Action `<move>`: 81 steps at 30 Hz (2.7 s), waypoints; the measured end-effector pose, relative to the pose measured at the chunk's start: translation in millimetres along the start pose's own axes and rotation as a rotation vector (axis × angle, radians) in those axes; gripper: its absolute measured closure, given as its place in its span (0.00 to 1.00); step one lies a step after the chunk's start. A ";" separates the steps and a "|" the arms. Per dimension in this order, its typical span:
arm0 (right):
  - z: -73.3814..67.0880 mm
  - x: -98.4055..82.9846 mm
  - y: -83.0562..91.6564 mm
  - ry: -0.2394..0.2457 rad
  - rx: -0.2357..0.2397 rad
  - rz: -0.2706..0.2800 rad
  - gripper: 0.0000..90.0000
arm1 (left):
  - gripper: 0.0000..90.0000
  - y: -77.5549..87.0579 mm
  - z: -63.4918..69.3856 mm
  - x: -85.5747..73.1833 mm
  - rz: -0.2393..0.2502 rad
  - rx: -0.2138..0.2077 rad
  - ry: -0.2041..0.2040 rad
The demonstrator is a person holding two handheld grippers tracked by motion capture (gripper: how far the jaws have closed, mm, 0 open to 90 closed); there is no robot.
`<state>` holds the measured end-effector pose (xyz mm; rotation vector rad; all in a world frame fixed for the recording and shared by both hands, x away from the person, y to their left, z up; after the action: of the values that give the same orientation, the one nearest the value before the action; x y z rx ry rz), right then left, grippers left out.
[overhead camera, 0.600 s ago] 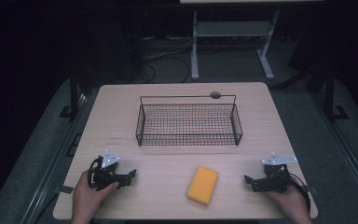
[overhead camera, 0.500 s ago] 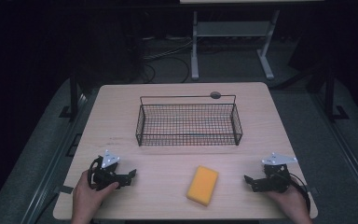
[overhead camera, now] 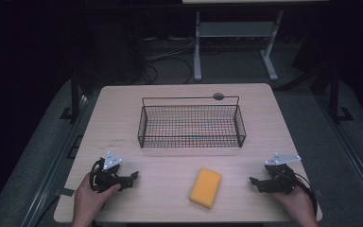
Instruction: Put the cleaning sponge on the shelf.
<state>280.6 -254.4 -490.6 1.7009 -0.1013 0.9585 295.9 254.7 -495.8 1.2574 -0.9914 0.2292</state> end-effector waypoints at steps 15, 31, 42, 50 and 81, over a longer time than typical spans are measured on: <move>-10.8 20.2 18.4 0.061 0.075 -0.057 0.77 | 0.14 0.0 0.0 0.0 -0.001 0.000 0.000; -29.6 40.3 12.9 0.136 0.140 -0.118 1.00 | 0.14 0.0 0.1 0.0 -0.001 -0.001 0.002; -45.0 50.3 4.6 0.166 0.176 -0.135 1.00 | 0.14 -0.1 0.1 0.0 0.000 -0.001 0.001; -53.8 55.7 -2.0 0.181 0.196 -0.148 1.00 | 0.14 -0.1 0.1 0.0 -0.001 -0.001 0.002; -84.7 69.7 -25.3 0.252 0.252 -0.196 1.00 | 0.14 0.0 0.1 0.0 -0.001 -0.001 0.001</move>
<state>294.5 -146.4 -462.2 1.7633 0.3602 1.0615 295.9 254.6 -495.8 1.2566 -0.9896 0.2290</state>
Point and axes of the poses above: each handheld gripper's, and its own axes: y roughly backward along the jaws, x roughly out of its top, z roughly to its right, the point moved 3 cm from there along -y, roughly forward along the jaws, and after that the axes turned 1 degree about -y, right-handed, at the moved point
